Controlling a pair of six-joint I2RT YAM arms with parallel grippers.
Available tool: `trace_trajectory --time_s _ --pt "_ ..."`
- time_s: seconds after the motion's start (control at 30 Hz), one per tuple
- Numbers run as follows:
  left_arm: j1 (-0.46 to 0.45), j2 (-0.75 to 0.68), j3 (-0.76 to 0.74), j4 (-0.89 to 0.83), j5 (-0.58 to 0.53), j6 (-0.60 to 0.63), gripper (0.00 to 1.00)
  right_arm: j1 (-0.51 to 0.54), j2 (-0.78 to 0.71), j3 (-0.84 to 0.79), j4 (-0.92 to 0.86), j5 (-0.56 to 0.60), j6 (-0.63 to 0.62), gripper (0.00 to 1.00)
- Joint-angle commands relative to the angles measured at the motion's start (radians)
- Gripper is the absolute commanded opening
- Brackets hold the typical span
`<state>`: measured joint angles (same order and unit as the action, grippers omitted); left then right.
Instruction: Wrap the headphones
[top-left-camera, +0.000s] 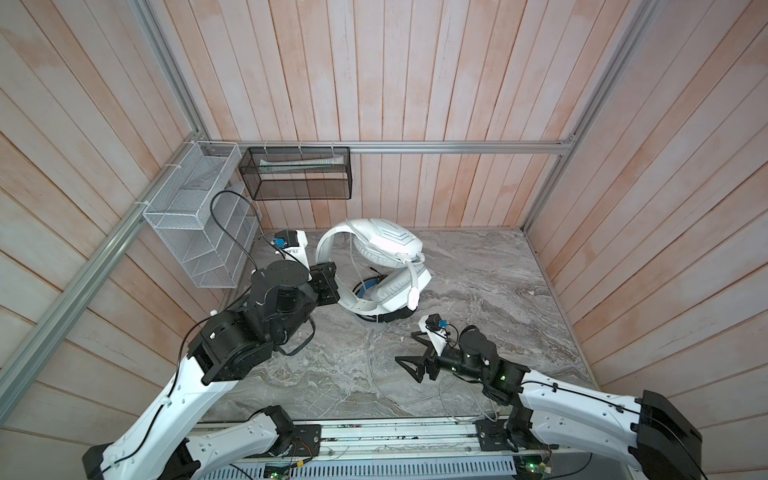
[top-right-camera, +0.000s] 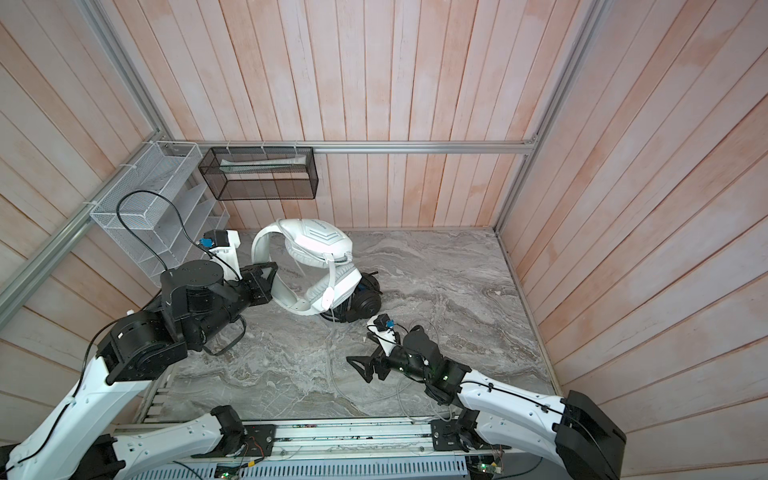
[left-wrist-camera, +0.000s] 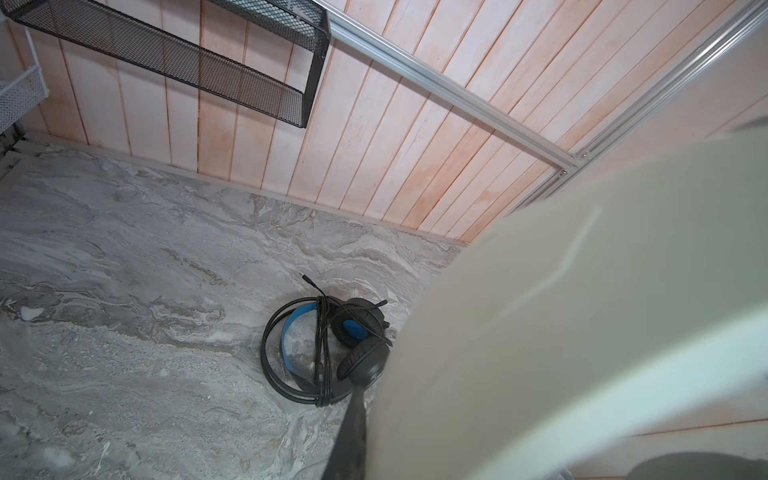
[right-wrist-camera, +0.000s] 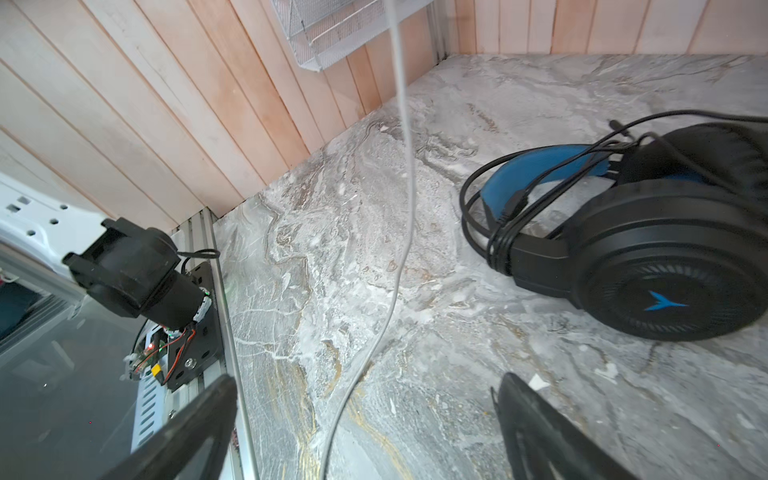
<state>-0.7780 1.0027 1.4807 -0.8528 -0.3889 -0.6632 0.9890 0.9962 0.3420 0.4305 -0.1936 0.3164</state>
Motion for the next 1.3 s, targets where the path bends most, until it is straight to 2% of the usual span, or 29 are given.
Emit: trace_trajectory --time_s 0.0,0.2,0.53,0.7,0.83,0.93,1.03,1.1,1.17,1.27 --pt "0.040 -0.005 0.034 0.079 0.082 -0.029 0.00 0.033 0.049 -0.014 0.102 0.066 -0.003 0.99" --pt "0.074 0.032 0.066 0.080 0.131 -0.028 0.00 0.034 0.148 -0.025 0.206 0.064 -0.010 0.97" --pt "0.082 0.049 0.111 0.099 0.148 -0.050 0.00 0.034 0.554 0.147 0.415 -0.049 0.042 0.93" --pt "0.082 0.063 0.134 0.096 0.151 -0.055 0.00 0.036 0.728 0.259 0.441 -0.034 0.064 0.92" --pt "0.082 0.062 0.142 0.097 0.153 -0.059 0.00 0.035 0.822 0.311 0.425 0.058 0.054 0.89" --pt "0.082 0.059 0.144 0.098 0.145 -0.059 0.00 0.034 0.883 0.345 0.414 0.052 0.038 0.78" --pt "0.082 0.059 0.144 0.098 0.133 -0.055 0.00 0.036 0.909 0.359 0.418 0.019 0.034 0.53" --pt "0.083 0.062 0.144 0.101 0.128 -0.055 0.00 0.043 0.915 0.357 0.428 0.017 0.037 0.43" --pt "0.083 0.066 0.145 0.104 0.126 -0.053 0.00 0.050 0.918 0.354 0.428 0.025 0.035 0.38" --pt "0.086 0.074 0.148 0.109 0.126 -0.050 0.00 0.058 0.920 0.349 0.426 0.027 0.027 0.38"
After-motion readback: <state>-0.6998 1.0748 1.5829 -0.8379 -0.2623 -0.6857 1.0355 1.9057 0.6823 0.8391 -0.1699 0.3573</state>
